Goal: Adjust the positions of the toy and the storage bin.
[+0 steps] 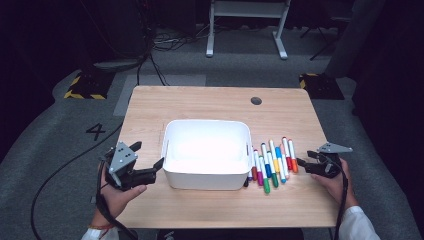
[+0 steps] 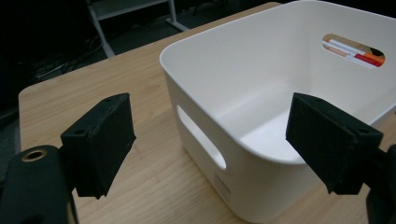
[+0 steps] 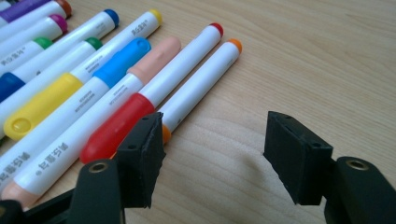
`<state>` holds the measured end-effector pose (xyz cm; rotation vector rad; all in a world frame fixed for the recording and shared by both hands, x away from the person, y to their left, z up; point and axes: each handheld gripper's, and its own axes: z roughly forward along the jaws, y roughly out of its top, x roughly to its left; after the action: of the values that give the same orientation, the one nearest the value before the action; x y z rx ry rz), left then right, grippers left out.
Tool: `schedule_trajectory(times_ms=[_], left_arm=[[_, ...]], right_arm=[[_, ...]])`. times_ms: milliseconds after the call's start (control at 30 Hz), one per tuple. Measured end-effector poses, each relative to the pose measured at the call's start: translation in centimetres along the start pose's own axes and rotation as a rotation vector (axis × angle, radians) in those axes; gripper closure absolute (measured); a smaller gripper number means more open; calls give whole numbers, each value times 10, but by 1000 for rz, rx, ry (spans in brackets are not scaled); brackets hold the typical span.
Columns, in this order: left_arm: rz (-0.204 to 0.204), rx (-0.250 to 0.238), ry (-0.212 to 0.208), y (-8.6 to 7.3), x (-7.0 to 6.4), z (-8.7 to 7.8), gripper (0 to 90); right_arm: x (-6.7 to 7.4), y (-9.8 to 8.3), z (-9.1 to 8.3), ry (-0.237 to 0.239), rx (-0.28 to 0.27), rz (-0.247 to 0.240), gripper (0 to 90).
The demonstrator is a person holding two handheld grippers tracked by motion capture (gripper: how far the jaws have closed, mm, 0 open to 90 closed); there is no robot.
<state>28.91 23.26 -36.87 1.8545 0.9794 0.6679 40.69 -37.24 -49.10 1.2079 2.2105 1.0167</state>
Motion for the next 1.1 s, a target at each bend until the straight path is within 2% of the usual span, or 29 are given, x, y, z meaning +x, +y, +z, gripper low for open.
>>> schedule_trajectory(times_ms=[67,133,200,267,300,333,400,467,533,600,667,733,800,867,900,967,1033,1067,1100], left_arm=[[14,6,-11,-6,3,-3,155],[50,24,-1,-14,3,-5,155],[81,49,-8,-23,4,-6,155],[93,66,-7,-32,5,-6,156],[91,101,-14,-45,8,-3,156],[91,101,-14,-45,8,-3,156],[80,144,-31,-61,11,4,156],[70,178,-43,-73,13,14,157],[66,242,-30,-84,15,30,159],[59,283,-43,-92,16,44,159],[64,311,-55,-96,15,54,165],[80,332,-76,-99,14,63,165],[78,342,-102,-101,12,70,160],[85,348,-100,-102,11,73,160],[85,350,-99,-103,11,74,159],[85,353,-108,-104,10,76,159],[88,365,-109,-107,11,80,158],[88,365,-109,-107,11,80,155],[68,357,-121,-108,11,81,155]], right_arm=[[-1,1,-2,-1,-6,6,381],[-1,2,-3,1,-11,13,382],[0,2,-3,-1,-17,21,381],[-1,2,-4,0,-18,16,381],[-1,3,-5,4,-27,29,382],[-1,3,-5,4,-27,29,382],[1,4,-7,6,-42,23,388],[3,5,-9,18,-57,39,396],[5,5,-10,27,-53,30,401],[8,5,-10,29,-48,32,414],[10,4,-9,38,-36,9,416],[11,2,-6,37,-9,14,453],[9,-1,-3,29,10,26,477],[8,-3,-2,24,17,36,488],[6,-7,-1,7,39,33,515],[5,-10,-3,-5,35,34,542],[5,-12,-5,-32,35,32,615],[5,-12,-5,-32,35,32,615],[5,-13,-5,-34,28,42,637]])
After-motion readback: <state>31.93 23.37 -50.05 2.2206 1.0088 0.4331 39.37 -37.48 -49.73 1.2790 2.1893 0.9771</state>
